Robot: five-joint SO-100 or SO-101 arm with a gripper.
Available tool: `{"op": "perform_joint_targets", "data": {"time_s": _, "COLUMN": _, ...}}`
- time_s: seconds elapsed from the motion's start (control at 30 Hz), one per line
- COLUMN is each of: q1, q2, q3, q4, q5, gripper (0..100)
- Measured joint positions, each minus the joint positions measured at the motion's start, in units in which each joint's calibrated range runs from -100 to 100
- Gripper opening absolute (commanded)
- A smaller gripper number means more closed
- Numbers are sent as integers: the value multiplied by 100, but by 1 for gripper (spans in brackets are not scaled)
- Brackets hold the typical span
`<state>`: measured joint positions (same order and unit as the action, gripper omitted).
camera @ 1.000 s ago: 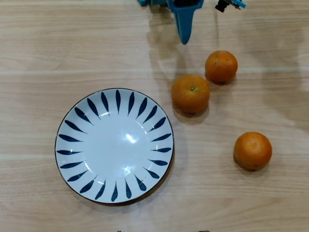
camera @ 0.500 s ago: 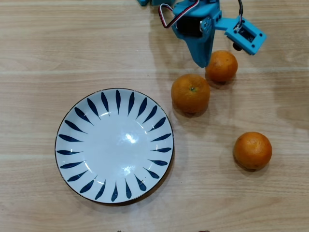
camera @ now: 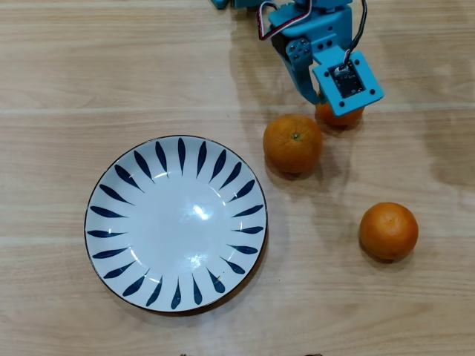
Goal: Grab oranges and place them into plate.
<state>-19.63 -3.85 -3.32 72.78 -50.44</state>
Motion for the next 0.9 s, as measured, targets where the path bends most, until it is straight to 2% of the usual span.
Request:
{"op": "perform_joint_targets", "data": {"time_s": 0.07, "q1": 76, "q2": -51, "q3": 416, "q4": -121, "q5": -10, "gripper": 7}}
{"op": "perform_joint_targets", "data": {"time_s": 0.23, "q1": 194, "q2": -508, "q3": 1673, "q4": -1154, "q5": -10, "gripper": 25}}
{"op": "perform_joint_targets", "data": {"time_s": 0.33, "q1": 228, "q2": -787, "q3": 2293, "q4": -1817, "q5": -10, "gripper": 30}}
{"op": "perform_joint_targets", "data": {"time_s": 0.47, "q1": 228, "q2": -982, "q3": 2461, "q4": -2076, "q5": -120, "gripper": 32}}
{"op": "perform_joint_targets", "data": {"time_s": 0.7, "q1": -101, "q2": -1033, "q3": 2506, "q4": -1886, "q5": -965, "gripper": 32}}
{"op": "perform_joint_targets", "data": {"time_s": 0.9, "q1": -304, "q2": -1033, "q3": 2506, "q4": -1886, "q5": -1174, "gripper": 32}}
